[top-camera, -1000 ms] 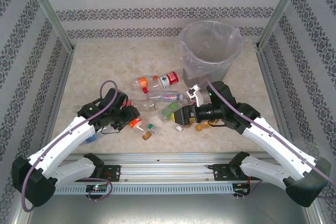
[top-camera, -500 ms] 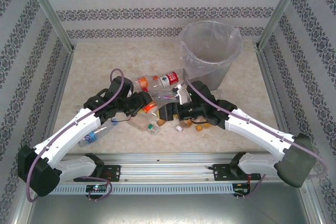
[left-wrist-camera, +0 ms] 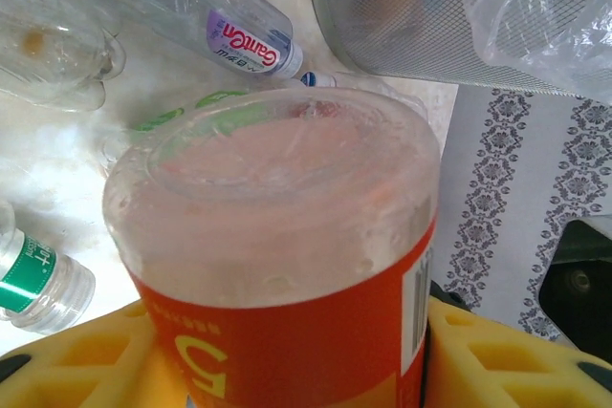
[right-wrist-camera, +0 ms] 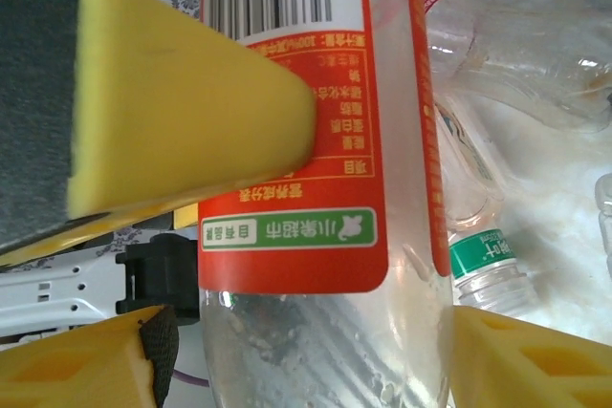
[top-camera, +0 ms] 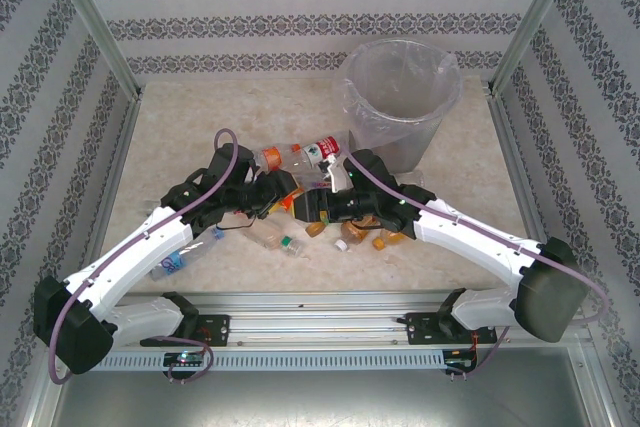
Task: Put the plastic bottles in the bin
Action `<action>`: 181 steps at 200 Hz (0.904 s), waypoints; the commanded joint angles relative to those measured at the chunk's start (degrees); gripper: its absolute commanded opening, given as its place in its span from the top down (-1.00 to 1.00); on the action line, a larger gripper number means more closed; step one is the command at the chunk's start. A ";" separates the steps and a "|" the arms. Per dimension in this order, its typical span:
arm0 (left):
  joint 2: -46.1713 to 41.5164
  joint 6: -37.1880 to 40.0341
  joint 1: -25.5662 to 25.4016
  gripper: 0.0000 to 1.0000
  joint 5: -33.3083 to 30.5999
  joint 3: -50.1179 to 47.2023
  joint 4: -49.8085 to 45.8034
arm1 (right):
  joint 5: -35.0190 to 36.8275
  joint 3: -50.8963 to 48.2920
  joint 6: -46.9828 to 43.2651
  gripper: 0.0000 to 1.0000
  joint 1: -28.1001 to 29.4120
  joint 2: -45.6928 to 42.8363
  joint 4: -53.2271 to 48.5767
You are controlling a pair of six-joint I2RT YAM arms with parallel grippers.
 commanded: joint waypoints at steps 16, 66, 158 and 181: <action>-0.84 -2.13 -0.71 -0.11 2.27 0.31 5.31 | 0.20 1.13 0.18 -0.35 0.67 -0.11 2.23; -1.30 -1.70 -0.74 -0.22 2.45 0.88 5.22 | 1.47 1.17 -0.47 -0.10 0.55 -1.54 0.57; -5.50 11.70 0.74 -1.00 4.34 2.90 17.37 | 8.09 5.20 -5.38 -0.03 -4.84 -11.74 -15.92; -6.80 16.62 0.95 -1.00 7.32 2.24 21.52 | 10.88 7.70 -7.15 -0.03 -7.42 -14.72 -21.06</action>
